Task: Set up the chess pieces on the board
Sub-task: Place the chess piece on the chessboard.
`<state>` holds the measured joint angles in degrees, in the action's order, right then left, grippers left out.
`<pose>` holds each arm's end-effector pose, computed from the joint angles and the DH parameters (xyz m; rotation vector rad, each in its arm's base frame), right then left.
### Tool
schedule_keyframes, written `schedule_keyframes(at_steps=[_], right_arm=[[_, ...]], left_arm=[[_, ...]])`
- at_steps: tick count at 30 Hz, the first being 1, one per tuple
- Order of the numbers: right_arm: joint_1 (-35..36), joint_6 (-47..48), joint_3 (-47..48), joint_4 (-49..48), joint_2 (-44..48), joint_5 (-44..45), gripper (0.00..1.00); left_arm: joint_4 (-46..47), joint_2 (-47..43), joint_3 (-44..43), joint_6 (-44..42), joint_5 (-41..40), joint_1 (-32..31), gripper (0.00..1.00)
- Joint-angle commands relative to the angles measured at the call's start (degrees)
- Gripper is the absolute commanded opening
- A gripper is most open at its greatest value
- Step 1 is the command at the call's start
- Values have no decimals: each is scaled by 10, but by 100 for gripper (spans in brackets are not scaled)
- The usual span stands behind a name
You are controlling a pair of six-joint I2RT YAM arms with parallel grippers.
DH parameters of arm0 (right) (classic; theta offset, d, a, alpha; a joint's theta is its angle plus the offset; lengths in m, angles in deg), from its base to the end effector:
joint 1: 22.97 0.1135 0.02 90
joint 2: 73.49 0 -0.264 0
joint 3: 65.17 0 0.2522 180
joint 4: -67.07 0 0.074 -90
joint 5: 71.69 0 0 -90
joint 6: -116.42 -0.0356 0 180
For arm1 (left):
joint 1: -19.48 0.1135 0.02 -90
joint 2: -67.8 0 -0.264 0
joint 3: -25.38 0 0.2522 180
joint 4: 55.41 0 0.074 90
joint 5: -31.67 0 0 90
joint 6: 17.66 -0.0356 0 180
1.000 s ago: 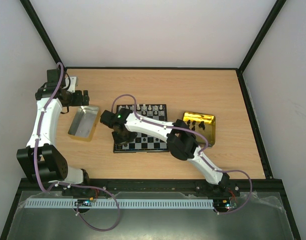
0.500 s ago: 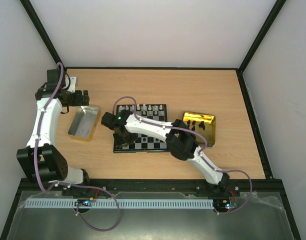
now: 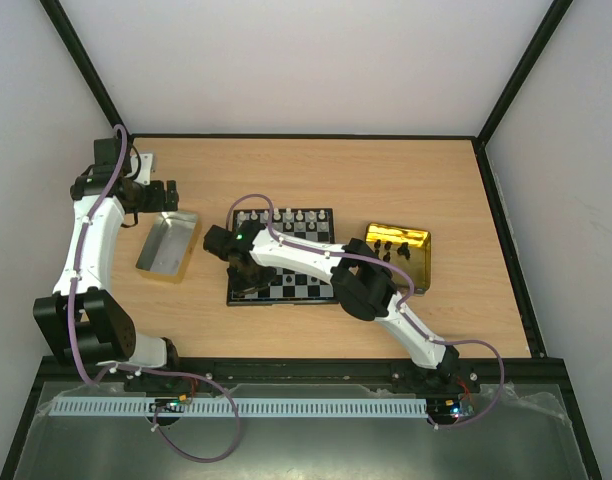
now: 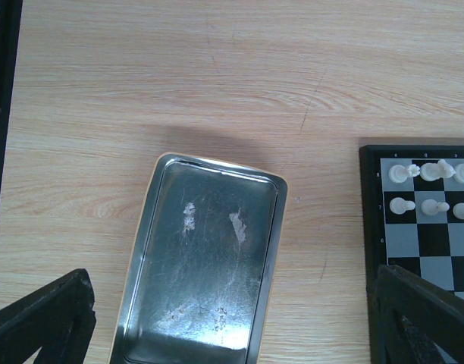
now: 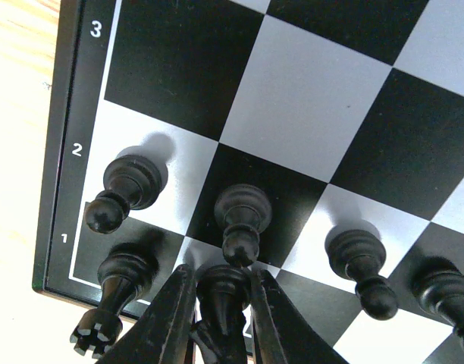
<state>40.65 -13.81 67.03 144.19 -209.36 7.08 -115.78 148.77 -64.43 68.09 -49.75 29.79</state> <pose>0.2064 0.4318 0.1737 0.6446 -2.9945 -0.3799 0.2919 0.0477 0.3275 -0.0656 2.4568 -0.0742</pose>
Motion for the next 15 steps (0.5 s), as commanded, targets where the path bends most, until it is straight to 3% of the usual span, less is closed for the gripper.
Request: schedule_keyframes(at_steps=[1,15], right_arm=[[2,5,-2,3,21,0,17],[12,1,-5,5,23,-1,17]], left_arm=[[-1,-4,2,2,5,3,99],[-2,-8,5,2,8,3,100]])
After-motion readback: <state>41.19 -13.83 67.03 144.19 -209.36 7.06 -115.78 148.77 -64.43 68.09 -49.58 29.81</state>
